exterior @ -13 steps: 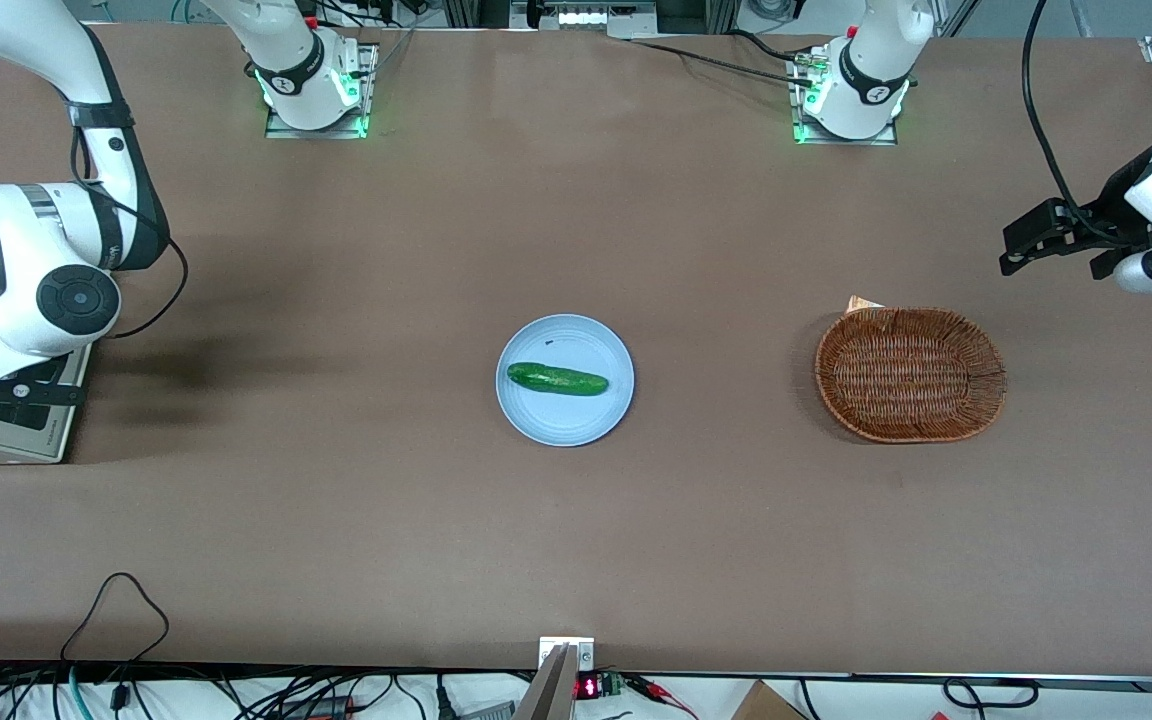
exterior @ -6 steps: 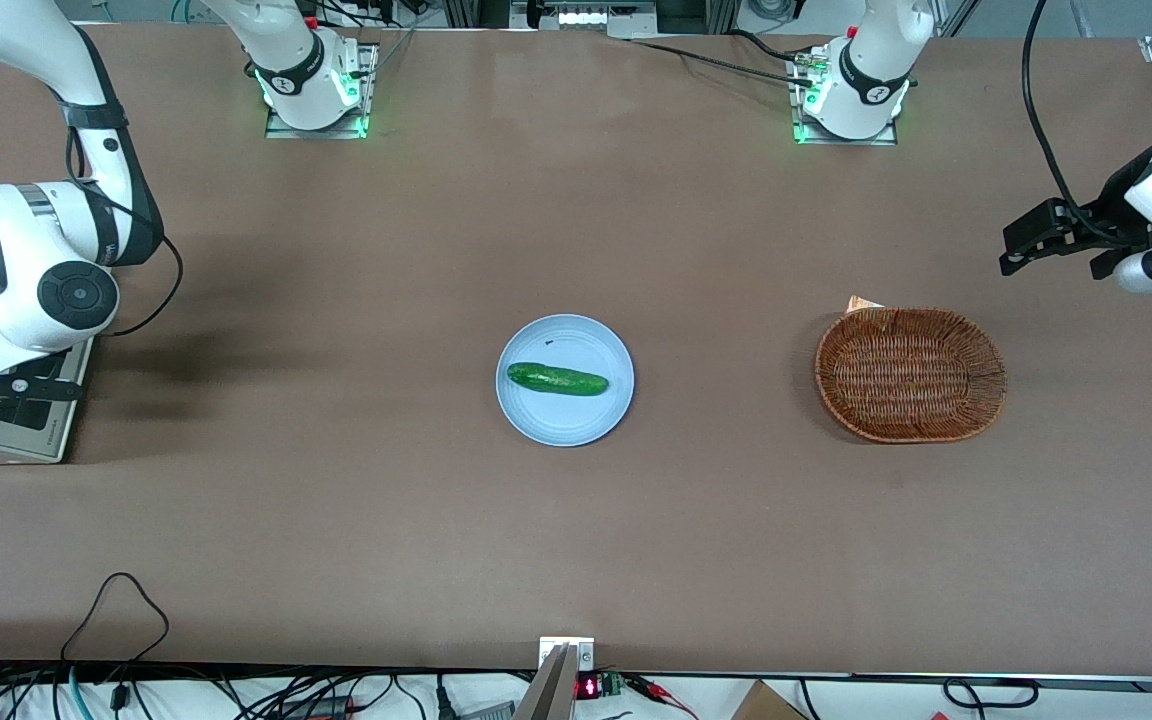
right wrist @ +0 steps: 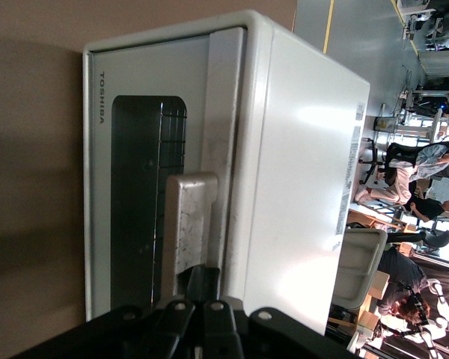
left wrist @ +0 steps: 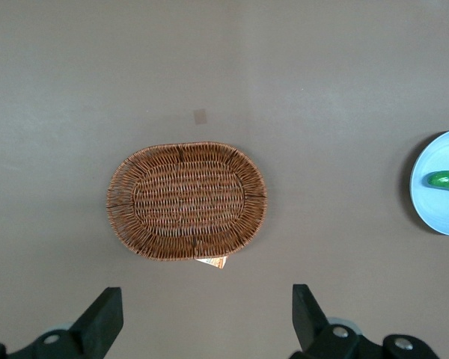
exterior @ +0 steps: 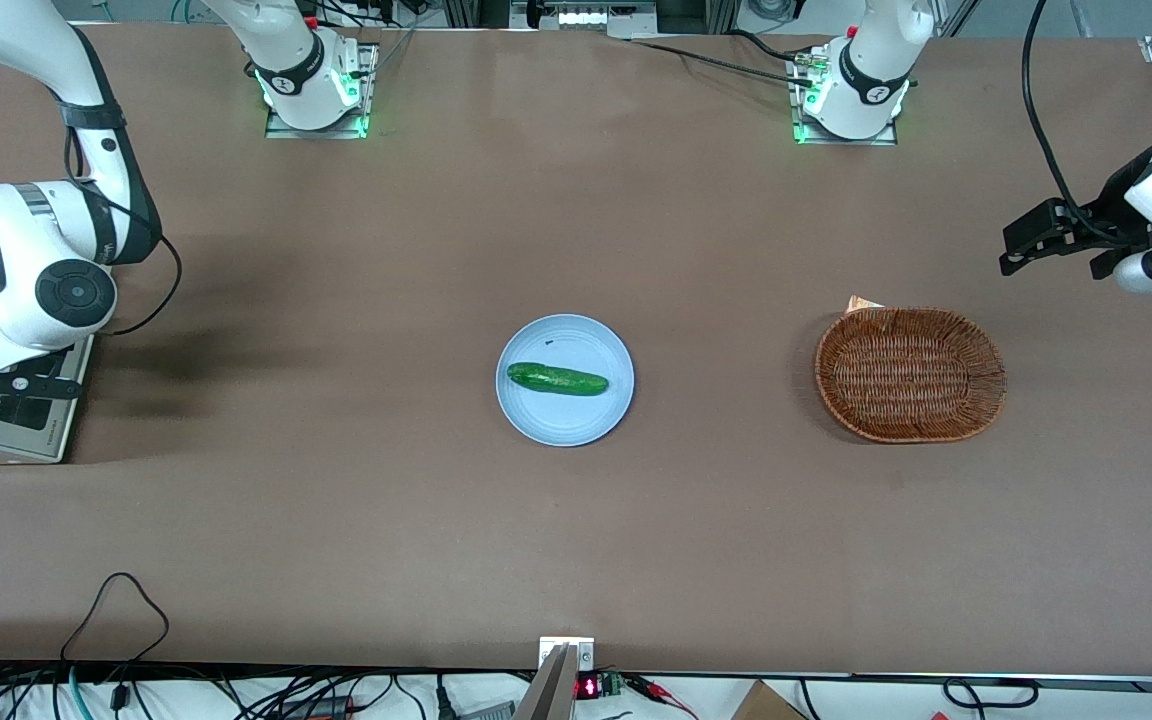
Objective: Open oven door with right arm only
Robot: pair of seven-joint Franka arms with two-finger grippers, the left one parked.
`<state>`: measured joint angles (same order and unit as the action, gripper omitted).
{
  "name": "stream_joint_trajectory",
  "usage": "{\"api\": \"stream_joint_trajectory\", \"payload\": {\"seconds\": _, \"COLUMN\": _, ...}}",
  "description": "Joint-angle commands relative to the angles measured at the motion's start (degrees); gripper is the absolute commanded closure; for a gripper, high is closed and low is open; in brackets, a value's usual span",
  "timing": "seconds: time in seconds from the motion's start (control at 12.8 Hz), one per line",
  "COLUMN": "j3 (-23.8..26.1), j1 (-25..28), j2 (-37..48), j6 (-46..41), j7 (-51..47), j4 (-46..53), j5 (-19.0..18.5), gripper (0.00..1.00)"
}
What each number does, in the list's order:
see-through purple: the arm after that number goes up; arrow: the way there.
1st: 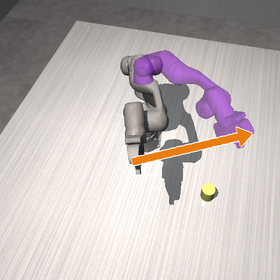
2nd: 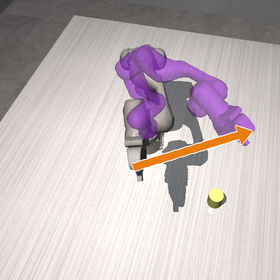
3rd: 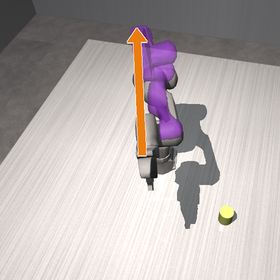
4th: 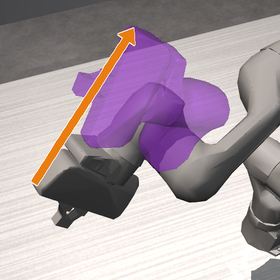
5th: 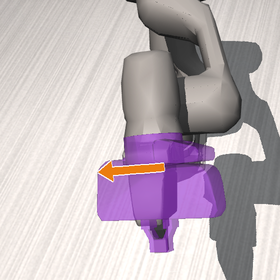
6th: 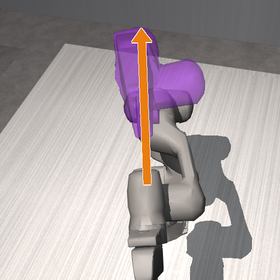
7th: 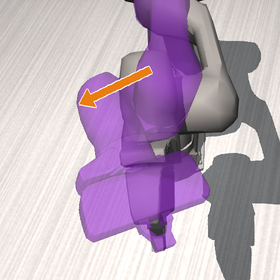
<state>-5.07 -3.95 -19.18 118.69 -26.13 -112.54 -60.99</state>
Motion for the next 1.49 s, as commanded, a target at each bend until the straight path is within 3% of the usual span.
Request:
{"api": "stream_joint_trajectory", "payload": {"seconds": 0.0, "j3": 0.5, "j1": -1.1, "j2": 0.5, "j6": 1.3, "j7": -1.2, "j4": -1.1, "j5": -1.4, "gripper": 1.00}}
{"api": "stream_joint_trajectory", "payload": {"seconds": 0.94, "j3": 1.0, "j1": 0.5, "j2": -1.9, "j6": 1.4, "j7": -4.4, "j4": -1.6, "j5": -0.3, "gripper": 1.00}}
{"api": "stream_joint_trajectory", "payload": {"seconds": 1.41, "j3": 1.1, "j1": 2.1, "j2": -2.5, "j6": 2.0, "j7": -3.5, "j4": -0.4, "j5": 9.3, "gripper": 1.00}}
